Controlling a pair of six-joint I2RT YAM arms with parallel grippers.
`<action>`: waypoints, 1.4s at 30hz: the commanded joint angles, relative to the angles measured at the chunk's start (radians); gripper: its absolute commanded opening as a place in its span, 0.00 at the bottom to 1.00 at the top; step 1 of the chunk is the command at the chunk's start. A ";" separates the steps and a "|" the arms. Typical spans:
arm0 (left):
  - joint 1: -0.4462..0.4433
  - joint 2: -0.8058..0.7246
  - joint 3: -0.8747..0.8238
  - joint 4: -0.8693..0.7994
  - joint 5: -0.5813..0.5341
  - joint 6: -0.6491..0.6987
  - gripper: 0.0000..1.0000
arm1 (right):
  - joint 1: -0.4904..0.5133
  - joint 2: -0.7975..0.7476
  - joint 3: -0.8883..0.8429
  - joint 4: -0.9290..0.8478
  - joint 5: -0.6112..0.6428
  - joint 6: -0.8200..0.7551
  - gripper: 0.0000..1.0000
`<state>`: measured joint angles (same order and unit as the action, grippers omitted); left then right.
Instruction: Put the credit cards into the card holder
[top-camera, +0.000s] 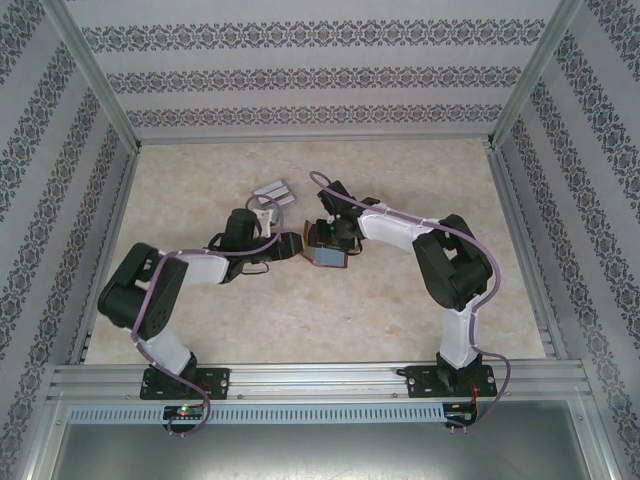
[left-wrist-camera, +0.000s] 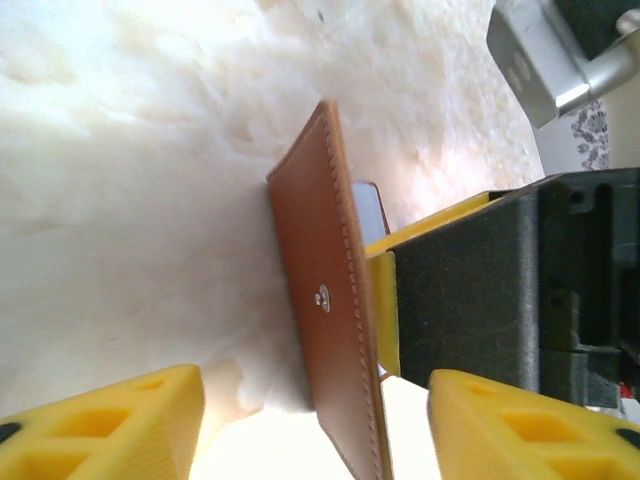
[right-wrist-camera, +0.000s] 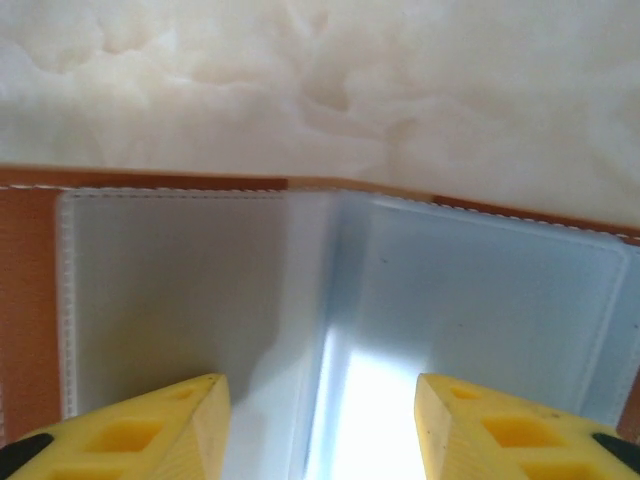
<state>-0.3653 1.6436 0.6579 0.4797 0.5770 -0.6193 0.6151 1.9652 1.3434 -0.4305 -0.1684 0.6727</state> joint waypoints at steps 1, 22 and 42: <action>0.010 -0.114 -0.043 -0.020 -0.144 0.056 0.66 | 0.029 0.035 0.034 -0.091 0.104 -0.057 0.55; 0.119 -0.358 -0.127 -0.275 -0.531 0.070 0.79 | 0.268 0.051 0.102 -0.275 0.266 -0.244 0.59; 0.175 -0.261 -0.110 -0.307 -0.527 0.025 0.87 | 0.302 0.050 0.097 -0.124 0.028 0.027 0.61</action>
<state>-0.2142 1.3731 0.5388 0.2001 0.0444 -0.5701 0.9062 1.9911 1.4322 -0.5793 -0.0853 0.6537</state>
